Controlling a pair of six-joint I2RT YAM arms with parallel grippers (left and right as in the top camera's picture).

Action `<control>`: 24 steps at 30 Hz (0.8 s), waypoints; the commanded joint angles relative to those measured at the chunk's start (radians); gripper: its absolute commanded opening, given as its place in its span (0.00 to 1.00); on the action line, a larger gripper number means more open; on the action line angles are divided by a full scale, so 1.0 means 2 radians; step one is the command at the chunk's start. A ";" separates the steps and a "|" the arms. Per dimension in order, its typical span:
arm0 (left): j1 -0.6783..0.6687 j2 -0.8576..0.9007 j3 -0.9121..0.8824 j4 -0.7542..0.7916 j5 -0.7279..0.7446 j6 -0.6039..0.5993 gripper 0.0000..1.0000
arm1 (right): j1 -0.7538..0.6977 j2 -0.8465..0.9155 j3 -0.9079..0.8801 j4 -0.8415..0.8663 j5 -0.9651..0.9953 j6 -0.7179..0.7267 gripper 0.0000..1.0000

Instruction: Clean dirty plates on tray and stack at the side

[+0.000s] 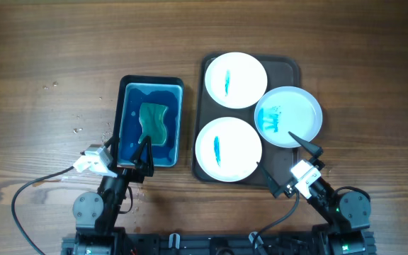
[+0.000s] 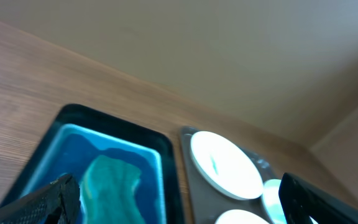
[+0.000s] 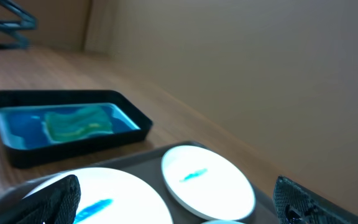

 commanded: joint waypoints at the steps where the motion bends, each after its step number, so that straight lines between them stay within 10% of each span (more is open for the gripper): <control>1: -0.005 -0.001 -0.001 0.019 0.056 -0.032 1.00 | 0.001 -0.001 0.006 0.004 -0.037 0.059 1.00; 10: -0.005 0.024 0.077 0.049 0.094 -0.038 1.00 | 0.001 0.039 0.153 -0.083 -0.037 0.095 1.00; 24: -0.005 0.381 0.446 -0.354 0.095 0.001 1.00 | 0.001 0.376 0.505 -0.402 -0.006 0.117 1.00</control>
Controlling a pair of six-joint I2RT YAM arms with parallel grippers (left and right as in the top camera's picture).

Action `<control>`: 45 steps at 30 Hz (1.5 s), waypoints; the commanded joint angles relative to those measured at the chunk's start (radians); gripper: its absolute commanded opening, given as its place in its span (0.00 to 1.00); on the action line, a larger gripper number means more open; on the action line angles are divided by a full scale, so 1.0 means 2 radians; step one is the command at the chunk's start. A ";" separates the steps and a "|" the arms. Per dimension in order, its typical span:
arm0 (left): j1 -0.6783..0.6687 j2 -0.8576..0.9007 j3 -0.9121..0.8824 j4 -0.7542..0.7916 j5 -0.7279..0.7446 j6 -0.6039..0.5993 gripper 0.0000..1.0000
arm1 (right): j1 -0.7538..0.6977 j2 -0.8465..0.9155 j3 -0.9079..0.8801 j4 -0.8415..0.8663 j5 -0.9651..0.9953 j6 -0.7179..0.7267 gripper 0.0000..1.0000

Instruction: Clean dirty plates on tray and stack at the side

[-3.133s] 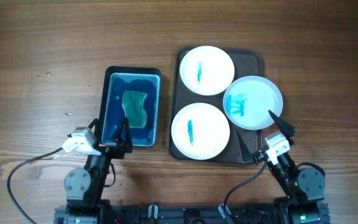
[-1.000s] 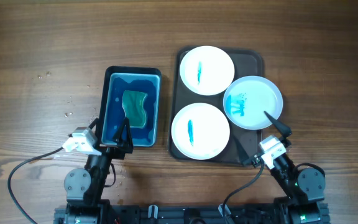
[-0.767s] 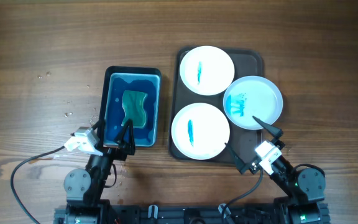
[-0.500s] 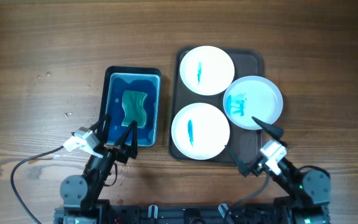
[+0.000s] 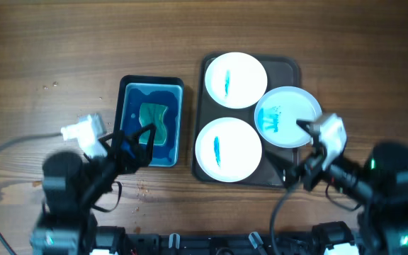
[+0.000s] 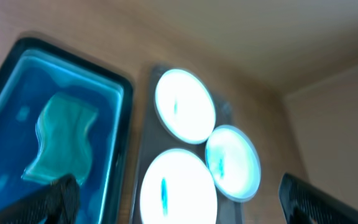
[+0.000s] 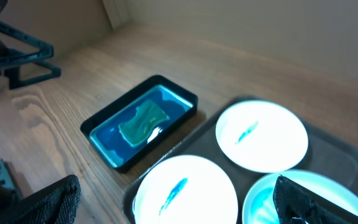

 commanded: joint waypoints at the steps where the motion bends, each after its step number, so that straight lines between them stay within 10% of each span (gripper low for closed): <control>1: -0.003 0.105 0.088 -0.060 0.008 0.048 1.00 | 0.001 0.064 0.052 -0.012 -0.005 0.054 1.00; 8: -0.003 0.210 0.101 -0.087 0.024 0.068 1.00 | 0.001 0.125 0.053 -0.012 -0.019 0.156 0.95; 15: -0.011 0.342 0.101 -0.133 -0.142 0.034 0.99 | 0.001 0.133 0.053 -0.090 -0.008 0.163 0.77; 25: -0.064 0.533 0.101 0.004 -0.212 0.036 0.57 | 0.001 0.133 0.047 -0.138 -0.008 0.160 0.67; 29: -0.073 0.592 0.101 0.039 -0.212 0.036 0.04 | 0.001 0.133 0.047 -0.139 -0.008 0.160 0.66; 36: -0.073 0.601 0.115 -0.002 -0.211 0.048 0.04 | 0.001 0.133 0.047 -0.139 -0.008 0.172 0.66; 41: -0.072 0.566 0.168 -0.067 -0.212 0.049 0.52 | 0.001 0.133 0.047 -0.139 0.004 0.173 0.66; 45: -0.072 0.552 0.175 -0.047 -0.212 0.053 0.47 | 0.001 0.133 0.047 -0.140 0.019 0.173 0.66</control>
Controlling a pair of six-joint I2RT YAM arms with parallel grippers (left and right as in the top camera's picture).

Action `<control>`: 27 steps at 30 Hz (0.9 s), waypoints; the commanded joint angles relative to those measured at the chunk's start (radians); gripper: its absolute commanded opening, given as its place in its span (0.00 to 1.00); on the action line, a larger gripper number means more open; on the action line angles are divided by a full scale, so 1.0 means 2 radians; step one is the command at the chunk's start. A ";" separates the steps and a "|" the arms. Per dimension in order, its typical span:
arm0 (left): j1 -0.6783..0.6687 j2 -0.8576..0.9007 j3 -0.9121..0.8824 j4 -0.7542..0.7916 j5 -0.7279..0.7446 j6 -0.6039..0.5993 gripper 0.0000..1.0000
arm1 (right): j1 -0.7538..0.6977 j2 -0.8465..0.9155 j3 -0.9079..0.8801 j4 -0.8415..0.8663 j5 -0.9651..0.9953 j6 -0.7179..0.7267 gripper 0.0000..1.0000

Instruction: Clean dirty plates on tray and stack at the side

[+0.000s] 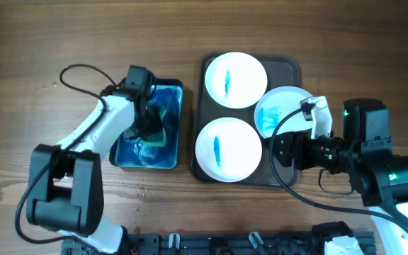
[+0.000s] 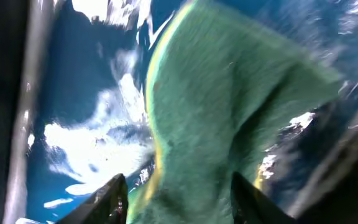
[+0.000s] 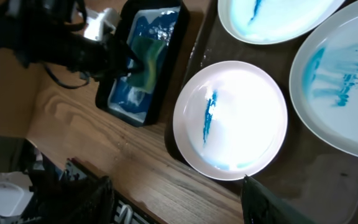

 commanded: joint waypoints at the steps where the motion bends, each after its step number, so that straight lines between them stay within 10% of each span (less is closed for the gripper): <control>1: 0.001 -0.017 0.013 0.026 -0.012 0.016 0.47 | 0.001 0.000 0.003 -0.001 0.015 0.006 0.66; 6: -0.001 0.019 -0.019 0.111 -0.023 0.020 0.50 | 0.001 0.000 0.003 -0.002 0.015 0.006 0.66; 12: -0.001 0.071 -0.024 0.128 -0.023 0.027 0.04 | 0.001 0.000 0.003 -0.004 0.015 0.017 0.66; 23: 0.000 0.024 0.021 0.090 -0.001 0.053 0.05 | 0.001 0.000 0.003 0.022 0.051 0.100 0.66; 27: 0.000 -0.006 0.038 0.064 0.015 0.053 0.33 | 0.001 0.000 0.003 0.023 0.051 0.096 0.66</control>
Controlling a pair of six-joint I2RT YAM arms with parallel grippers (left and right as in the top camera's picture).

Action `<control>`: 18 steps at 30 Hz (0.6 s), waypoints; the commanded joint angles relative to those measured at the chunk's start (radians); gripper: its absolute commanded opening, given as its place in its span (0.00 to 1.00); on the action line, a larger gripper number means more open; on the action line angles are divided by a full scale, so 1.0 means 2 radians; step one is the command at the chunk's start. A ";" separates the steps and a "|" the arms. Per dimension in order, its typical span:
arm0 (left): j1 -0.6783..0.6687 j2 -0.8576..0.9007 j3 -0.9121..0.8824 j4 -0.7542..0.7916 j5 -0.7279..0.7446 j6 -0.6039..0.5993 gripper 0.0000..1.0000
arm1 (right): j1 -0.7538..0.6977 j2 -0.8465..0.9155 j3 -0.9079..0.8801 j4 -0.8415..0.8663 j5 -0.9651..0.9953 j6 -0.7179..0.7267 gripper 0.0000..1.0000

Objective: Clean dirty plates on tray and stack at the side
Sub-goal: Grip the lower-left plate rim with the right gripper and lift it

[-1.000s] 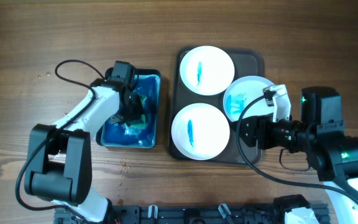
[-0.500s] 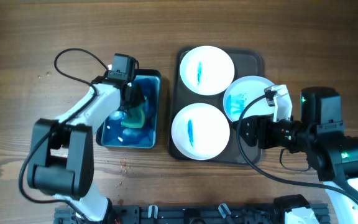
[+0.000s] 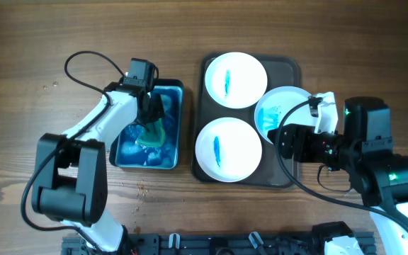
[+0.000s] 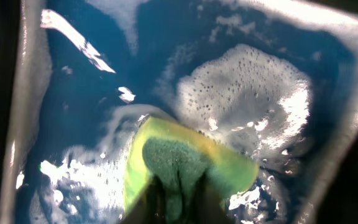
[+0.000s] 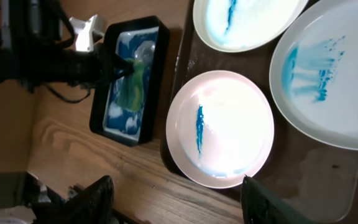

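Observation:
Three white plates streaked with blue lie on the dark tray [image 3: 286, 170]: a far one [image 3: 235, 79], a near one [image 3: 228, 149] and a right one [image 3: 283, 108]. In the blue tub [image 3: 182, 127] of soapy water, my left gripper [image 3: 149, 113] is shut on the green sponge [image 4: 188, 163], which is pinched into a fold. My right gripper [image 3: 287, 144] hovers open over the tray's near right part, with nothing between its fingers [image 5: 98, 198]. In the right wrist view, the near plate [image 5: 220, 129] lies below it.
The tub stands just left of the tray on the wooden table [image 3: 62, 42]. The left arm's cable [image 3: 91, 60] loops over the table at the far left. Bare wood lies right of the tray [image 3: 360, 64].
My left gripper was round the spread sponge in the tub. Now it is shut on the sponge, which is bunched up. The right gripper has hardly shifted above the tray.
Both grippers first rested open at the table's front edge, the sponge flat in the tub. Then both arms were raised. Later my left gripper was down in the tub at the sponge and the right over the tray. Now the left holds the sponge.

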 commanded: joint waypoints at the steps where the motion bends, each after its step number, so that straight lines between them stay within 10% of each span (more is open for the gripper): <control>1: 0.000 -0.046 0.026 -0.027 0.025 0.005 0.41 | 0.001 0.000 0.003 0.002 0.014 0.018 0.66; 11: -0.002 -0.089 0.031 -0.111 0.026 0.005 0.56 | 0.001 0.000 0.003 0.002 0.014 0.016 0.66; 14: -0.002 -0.089 0.031 -0.124 0.026 0.005 0.94 | 0.001 0.000 0.003 0.000 0.014 -0.004 0.66; 18: -0.002 -0.089 0.024 -0.125 0.026 0.000 0.83 | 0.001 0.000 0.003 -0.010 0.014 -0.042 0.67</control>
